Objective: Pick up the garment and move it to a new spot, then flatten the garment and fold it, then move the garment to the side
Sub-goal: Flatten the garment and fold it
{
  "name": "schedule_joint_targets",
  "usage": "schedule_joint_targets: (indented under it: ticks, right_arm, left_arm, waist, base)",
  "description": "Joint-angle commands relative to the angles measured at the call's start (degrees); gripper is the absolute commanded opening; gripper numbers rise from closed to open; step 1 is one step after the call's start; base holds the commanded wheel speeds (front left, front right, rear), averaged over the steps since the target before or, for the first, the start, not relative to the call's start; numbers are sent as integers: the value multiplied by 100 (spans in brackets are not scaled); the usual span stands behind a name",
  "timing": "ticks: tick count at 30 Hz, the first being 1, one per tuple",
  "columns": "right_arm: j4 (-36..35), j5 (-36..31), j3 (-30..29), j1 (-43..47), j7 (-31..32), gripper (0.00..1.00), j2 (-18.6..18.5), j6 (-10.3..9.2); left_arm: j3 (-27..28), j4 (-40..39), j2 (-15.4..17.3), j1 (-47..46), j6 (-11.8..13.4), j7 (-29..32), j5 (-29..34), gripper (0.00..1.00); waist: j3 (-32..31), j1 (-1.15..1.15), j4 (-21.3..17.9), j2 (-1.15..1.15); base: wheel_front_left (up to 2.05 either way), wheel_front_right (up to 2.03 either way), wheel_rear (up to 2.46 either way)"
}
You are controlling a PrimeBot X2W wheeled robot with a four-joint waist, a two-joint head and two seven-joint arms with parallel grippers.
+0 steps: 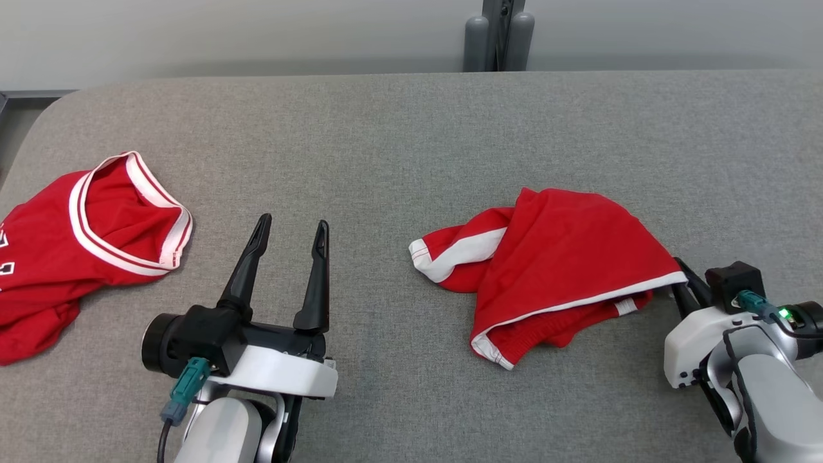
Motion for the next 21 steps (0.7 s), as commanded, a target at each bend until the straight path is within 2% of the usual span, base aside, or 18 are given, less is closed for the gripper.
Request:
schedule_joint_targets:
  ticks: [1, 9, 16, 21]
  right_arm:
    - [42, -86, -100, -77, -69, 0, -61, 11]
    - [-379, -481, -460, -253, -166, 0, 91, 11]
    - [-1422, -736, -353, -546, -170, 0, 285, 11]
    - [-1993, -772, -353, -764, -67, 0, 211, 11]
  left_arm:
    - [20, 19, 18, -30, 11, -19, 23, 100]
    - [-16, 69, 18, 74, 24, -19, -43, 100]
    - [-92, 68, 19, 188, 93, -19, -141, 100]
    - [-101, 46, 19, 243, 125, -19, -195, 100]
  waist:
    - [-39, 0, -17, 0]
    - [-279, 0, -91, 0]
    - [-534, 0, -93, 0]
    - [-625, 0, -70, 0]
  base:
    - [0, 0, 0]
    - [0, 0, 0]
    - [0, 0, 0]
    - [0, 0, 0]
